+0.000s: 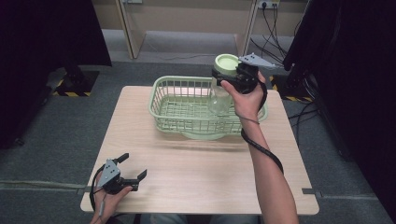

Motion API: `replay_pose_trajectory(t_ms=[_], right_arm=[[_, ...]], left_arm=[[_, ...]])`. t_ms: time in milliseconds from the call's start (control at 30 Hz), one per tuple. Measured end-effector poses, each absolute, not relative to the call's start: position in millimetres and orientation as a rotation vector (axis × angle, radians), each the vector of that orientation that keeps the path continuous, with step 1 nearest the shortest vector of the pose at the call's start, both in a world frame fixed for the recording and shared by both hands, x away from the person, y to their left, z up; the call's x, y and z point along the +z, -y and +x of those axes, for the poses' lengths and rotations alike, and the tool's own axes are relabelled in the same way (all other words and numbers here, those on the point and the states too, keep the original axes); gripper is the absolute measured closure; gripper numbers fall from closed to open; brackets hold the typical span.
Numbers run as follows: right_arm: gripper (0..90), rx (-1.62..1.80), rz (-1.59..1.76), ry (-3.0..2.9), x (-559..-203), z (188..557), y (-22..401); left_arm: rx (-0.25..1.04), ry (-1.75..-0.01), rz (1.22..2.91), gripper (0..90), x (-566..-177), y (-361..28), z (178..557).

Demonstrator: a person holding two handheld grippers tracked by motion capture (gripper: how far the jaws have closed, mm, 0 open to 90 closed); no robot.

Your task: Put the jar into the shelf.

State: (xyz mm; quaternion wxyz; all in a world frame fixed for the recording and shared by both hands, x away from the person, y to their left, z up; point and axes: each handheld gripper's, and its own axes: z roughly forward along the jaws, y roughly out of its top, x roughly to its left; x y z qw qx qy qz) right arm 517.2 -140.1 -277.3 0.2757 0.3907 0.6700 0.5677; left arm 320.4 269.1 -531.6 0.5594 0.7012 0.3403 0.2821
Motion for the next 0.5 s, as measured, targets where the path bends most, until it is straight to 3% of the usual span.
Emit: replay_pose_trajectory(t_ms=[500], right_arm=[[11.3, 1.473, 1.124, -1.837, -313.3, 548.6, 125.0]], left_arm=[[0.663, -0.800, 1.651, 1.7, -531.7, -269.6, 320.3]])
